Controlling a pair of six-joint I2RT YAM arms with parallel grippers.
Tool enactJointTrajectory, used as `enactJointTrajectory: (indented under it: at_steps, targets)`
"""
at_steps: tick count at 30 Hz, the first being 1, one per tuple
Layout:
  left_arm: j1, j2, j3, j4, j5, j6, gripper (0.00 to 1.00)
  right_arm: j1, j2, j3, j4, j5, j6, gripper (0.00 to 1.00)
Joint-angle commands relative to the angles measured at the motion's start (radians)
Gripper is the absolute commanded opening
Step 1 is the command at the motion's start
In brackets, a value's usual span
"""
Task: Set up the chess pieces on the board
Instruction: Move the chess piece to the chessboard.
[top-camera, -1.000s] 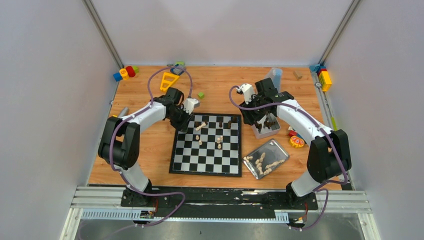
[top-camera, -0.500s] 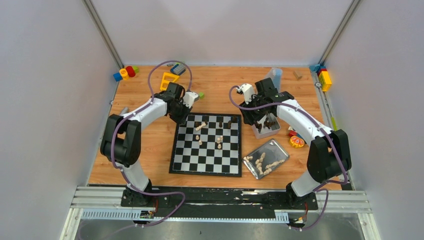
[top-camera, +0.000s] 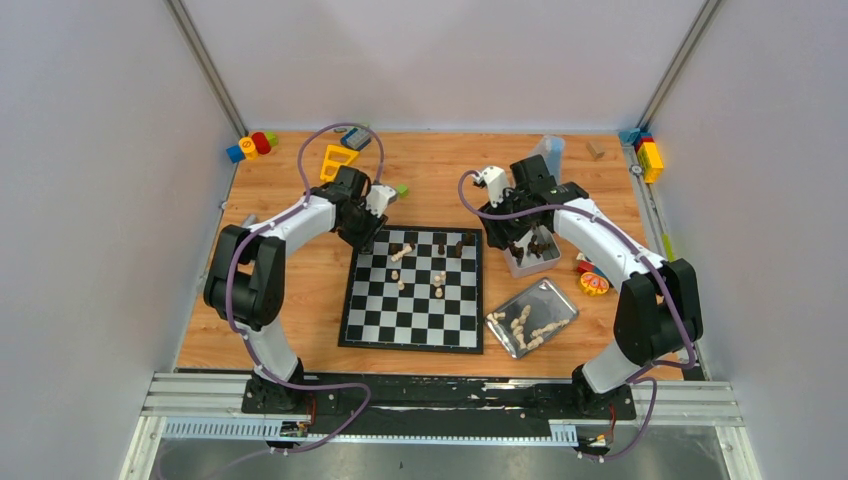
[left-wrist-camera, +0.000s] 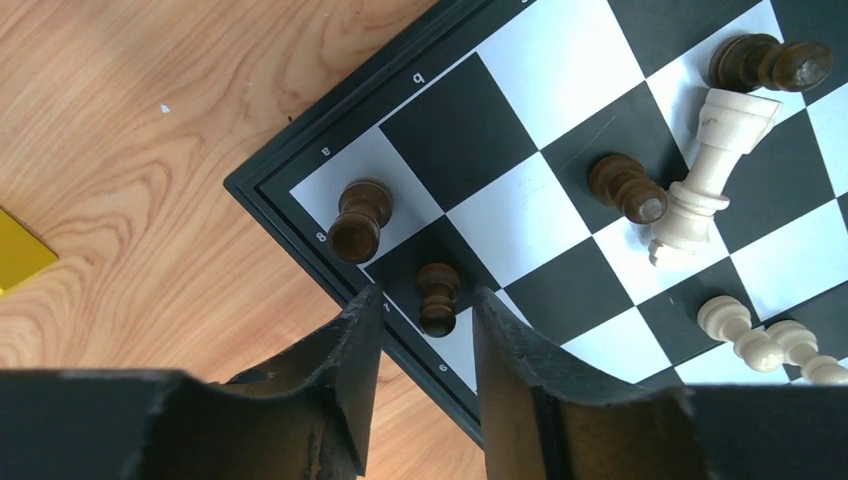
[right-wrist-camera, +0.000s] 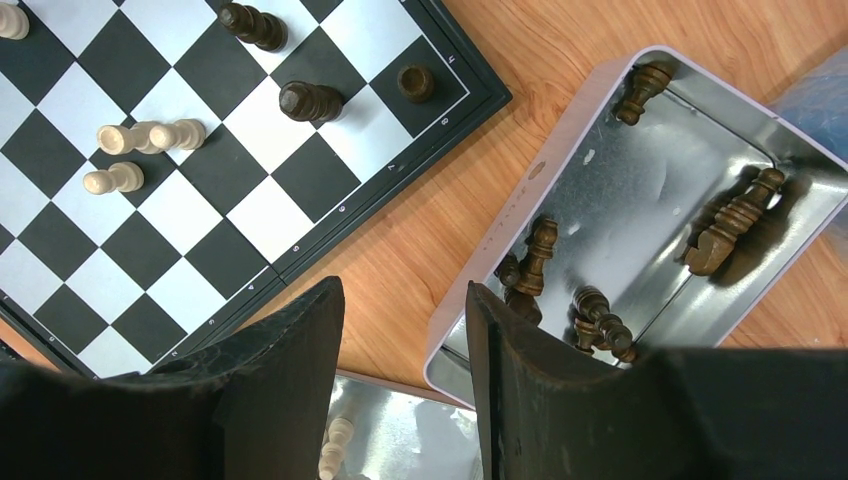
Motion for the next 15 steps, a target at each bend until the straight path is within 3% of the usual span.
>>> enactJointTrajectory:
  at_steps: [1,10,15]
  targets:
    - [0.015,-0.044,0.02,0.026,-0.017,-0.013,0.5,-0.004,-0.011,0.052,0.011,-0.015,-0.017,0.49]
    - [0.046,-0.198,0.017,-0.04,0.061,0.035,0.72,-0.007,-0.028,0.033,0.008,-0.013,-0.009,0.49]
    - [0.02,-0.254,0.029,-0.07,0.156,0.075,0.75,-0.044,-0.047,-0.003,0.029,-0.061,-0.001,0.49]
